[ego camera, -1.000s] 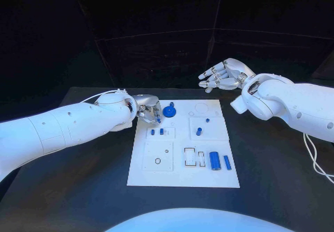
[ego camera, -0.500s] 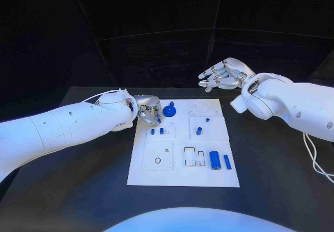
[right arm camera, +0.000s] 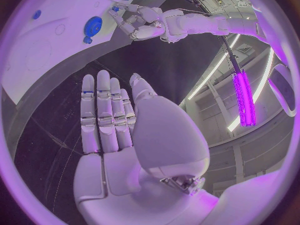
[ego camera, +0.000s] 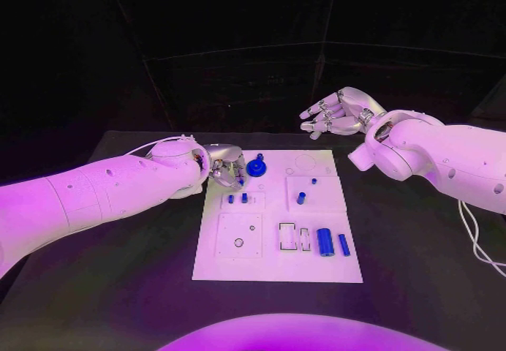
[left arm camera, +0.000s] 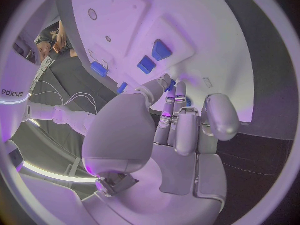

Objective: Assemble the parts on the task board

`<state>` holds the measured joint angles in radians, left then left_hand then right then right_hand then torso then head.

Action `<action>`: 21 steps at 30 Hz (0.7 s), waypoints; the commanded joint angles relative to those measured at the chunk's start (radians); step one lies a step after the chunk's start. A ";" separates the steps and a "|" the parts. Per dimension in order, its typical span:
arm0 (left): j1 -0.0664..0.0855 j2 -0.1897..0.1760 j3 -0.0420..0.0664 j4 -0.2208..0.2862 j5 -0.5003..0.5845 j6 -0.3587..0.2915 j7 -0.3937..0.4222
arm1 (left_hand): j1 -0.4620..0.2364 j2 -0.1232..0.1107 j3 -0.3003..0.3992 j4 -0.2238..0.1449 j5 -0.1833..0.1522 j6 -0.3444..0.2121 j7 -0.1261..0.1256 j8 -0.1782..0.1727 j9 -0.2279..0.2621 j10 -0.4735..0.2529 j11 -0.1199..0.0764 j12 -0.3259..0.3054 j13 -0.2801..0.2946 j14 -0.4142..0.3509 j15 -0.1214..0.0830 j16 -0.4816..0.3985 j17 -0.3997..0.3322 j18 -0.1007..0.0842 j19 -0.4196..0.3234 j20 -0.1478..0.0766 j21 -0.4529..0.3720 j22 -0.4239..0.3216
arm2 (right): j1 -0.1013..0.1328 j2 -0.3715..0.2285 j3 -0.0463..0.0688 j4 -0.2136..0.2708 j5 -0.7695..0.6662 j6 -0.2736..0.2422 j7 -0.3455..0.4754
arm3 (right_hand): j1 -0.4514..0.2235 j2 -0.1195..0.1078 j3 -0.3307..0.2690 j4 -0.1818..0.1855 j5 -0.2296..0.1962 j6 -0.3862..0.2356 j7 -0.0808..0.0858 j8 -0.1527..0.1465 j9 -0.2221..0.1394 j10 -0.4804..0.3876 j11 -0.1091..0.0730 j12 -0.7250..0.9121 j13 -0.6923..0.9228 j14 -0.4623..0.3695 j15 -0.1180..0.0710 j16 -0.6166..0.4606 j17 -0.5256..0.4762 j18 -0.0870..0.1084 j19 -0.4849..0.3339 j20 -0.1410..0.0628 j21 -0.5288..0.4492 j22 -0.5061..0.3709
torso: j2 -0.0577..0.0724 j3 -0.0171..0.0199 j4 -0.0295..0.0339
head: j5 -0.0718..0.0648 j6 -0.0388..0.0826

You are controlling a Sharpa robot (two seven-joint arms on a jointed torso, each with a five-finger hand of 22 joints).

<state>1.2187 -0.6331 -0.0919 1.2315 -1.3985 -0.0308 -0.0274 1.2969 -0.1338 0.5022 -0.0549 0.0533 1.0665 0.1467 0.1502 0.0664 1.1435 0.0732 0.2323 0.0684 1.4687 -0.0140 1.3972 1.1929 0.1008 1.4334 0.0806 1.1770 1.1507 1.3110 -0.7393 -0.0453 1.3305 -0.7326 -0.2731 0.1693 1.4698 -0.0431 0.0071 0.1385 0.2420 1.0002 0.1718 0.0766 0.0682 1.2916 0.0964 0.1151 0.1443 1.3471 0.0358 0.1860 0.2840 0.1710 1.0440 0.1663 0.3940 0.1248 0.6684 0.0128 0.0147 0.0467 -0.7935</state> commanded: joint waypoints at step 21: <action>0.000 -0.010 0.000 0.004 -0.004 0.005 -0.034 | -0.010 -0.025 -0.025 -0.003 -0.003 -0.112 0.010 -0.087 -0.004 -0.005 0.011 -0.032 0.001 0.028 0.012 -0.006 -0.014 -0.002 -0.007 0.016 -0.011 -0.003 | 0.002 -0.006 0.000 0.000 -0.135 0.060 -0.063 | -0.006 -0.005 0.008 -0.002 -0.013 -0.005 0.017 -0.001 0.001 -0.062 0.018 -0.023 -0.032 -0.047 0.022 -0.045 -0.018 0.012 -0.022 0.016 -0.045 -0.022 | -0.001 -0.0003 0.0002 | -0.002 0.001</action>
<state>1.2179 -0.6417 -0.0922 1.2333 -1.3992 -0.0168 -0.0522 1.2865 -0.1511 0.4814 -0.0566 0.0533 0.9608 0.1589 0.0664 0.0633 1.1359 0.0804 0.2038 0.0686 1.4650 -0.0103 1.3972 1.1803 0.1008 1.4266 0.0874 1.1702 1.1479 1.3110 -0.7442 -0.0453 1.3306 -0.8115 -0.2380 0.1313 1.4667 -0.0461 0.0107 0.1348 0.2345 0.9931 0.1864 0.0724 0.0682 1.2359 0.1160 0.0926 0.1129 1.3019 0.0591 0.1428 0.2671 0.1711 1.0246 0.1856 0.3550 0.1040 0.6679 0.0124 0.0147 0.0437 -0.7929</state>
